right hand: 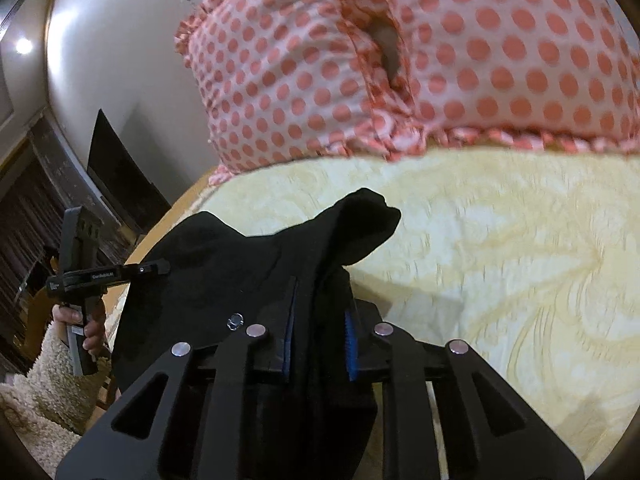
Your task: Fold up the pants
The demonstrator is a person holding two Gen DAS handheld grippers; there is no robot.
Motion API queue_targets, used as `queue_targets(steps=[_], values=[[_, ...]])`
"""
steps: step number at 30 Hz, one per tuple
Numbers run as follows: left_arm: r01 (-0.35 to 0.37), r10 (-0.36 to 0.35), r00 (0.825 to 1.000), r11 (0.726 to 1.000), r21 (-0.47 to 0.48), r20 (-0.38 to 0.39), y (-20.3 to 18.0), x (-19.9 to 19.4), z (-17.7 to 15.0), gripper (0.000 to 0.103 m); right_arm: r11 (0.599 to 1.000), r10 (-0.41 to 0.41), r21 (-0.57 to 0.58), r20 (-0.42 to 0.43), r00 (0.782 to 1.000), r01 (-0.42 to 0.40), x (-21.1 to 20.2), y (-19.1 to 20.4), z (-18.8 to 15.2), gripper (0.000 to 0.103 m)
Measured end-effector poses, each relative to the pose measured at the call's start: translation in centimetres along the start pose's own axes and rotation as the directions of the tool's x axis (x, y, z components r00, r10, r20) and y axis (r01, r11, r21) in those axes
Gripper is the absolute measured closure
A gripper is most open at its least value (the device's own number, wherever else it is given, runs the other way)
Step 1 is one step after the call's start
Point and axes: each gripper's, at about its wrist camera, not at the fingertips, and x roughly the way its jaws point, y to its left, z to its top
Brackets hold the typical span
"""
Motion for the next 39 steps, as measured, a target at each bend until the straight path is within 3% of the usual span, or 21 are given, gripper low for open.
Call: queue_targets(steps=[10, 16, 19, 22, 24, 26, 27, 29, 32, 34, 37, 39], values=[[-0.089, 0.083, 0.991, 0.995, 0.046, 0.107, -1.6, 3.2, 9.2, 0.097, 0.993, -0.102, -0.044, 0.152, 0.983, 0.109, 2.9, -1.8, 7.5, 0.085], [-0.147, 0.148, 0.989, 0.989, -0.008, 0.017, 1.0, 8.9, 10.3, 0.097, 0.981, -0.184, 0.059, -0.002, 0.983, 0.183, 8.4, -6.1, 7.3, 0.085], [-0.164, 0.163, 0.986, 0.986, -0.035, -0.015, 2.3, 10.8, 9.6, 0.09, 0.972, -0.198, 0.117, -0.053, 0.979, 0.203, 9.7, -7.3, 6.8, 0.085], [-0.187, 0.188, 0.982, 0.982, -0.035, 0.001, 2.5, 11.3, 9.3, 0.079, 0.96, -0.246, 0.12, -0.075, 0.966, 0.254, 10.1, -7.2, 6.9, 0.076], [-0.215, 0.215, 0.977, 0.976, -0.023, 0.009, 2.2, 10.9, 9.5, 0.07, 0.948, -0.291, 0.11, -0.081, 0.953, 0.299, 9.8, -6.6, 7.1, 0.059], [-0.238, 0.238, 0.97, 0.971, -0.016, 0.039, 1.8, 9.4, 9.3, 0.056, 0.914, -0.385, 0.113, -0.055, 0.921, 0.389, 8.1, -5.6, 7.1, 0.044], [-0.246, 0.246, 0.967, 0.969, -0.012, 0.068, 1.6, 8.3, 9.0, 0.05, 0.896, -0.43, 0.121, -0.008, 0.903, 0.428, 6.6, -5.1, 7.0, 0.044], [-0.221, 0.218, 0.965, 0.975, 0.001, 0.146, 0.4, 5.4, 8.0, 0.026, 0.889, -0.454, 0.114, 0.086, 0.887, 0.444, 3.6, -3.6, 6.4, 0.044], [-0.091, 0.078, 0.985, 0.993, 0.074, 0.154, -2.0, 3.2, 5.8, 0.021, 0.938, -0.345, 0.005, 0.101, 0.933, 0.346, 1.9, 0.2, 4.8, 0.044], [-0.029, 0.014, 0.994, 0.991, 0.133, 0.107, -3.7, 3.2, 4.0, 0.021, 0.943, -0.317, -0.091, 0.06, 0.947, 0.321, 2.5, 2.7, 3.1, 0.044], [0.006, -0.012, 0.999, 0.982, 0.19, 0.035, -5.4, 4.6, 2.0, 0.021, 0.934, -0.321, -0.165, -0.005, 0.947, 0.316, 3.8, 4.7, 1.3, 0.044], [0.001, 0.003, 1.0, 0.979, 0.204, -0.021, -5.7, 6.1, 1.0, 0.021, 0.927, -0.348, -0.173, -0.073, 0.935, 0.332, 5.3, 4.9, 0.3, 0.044]])
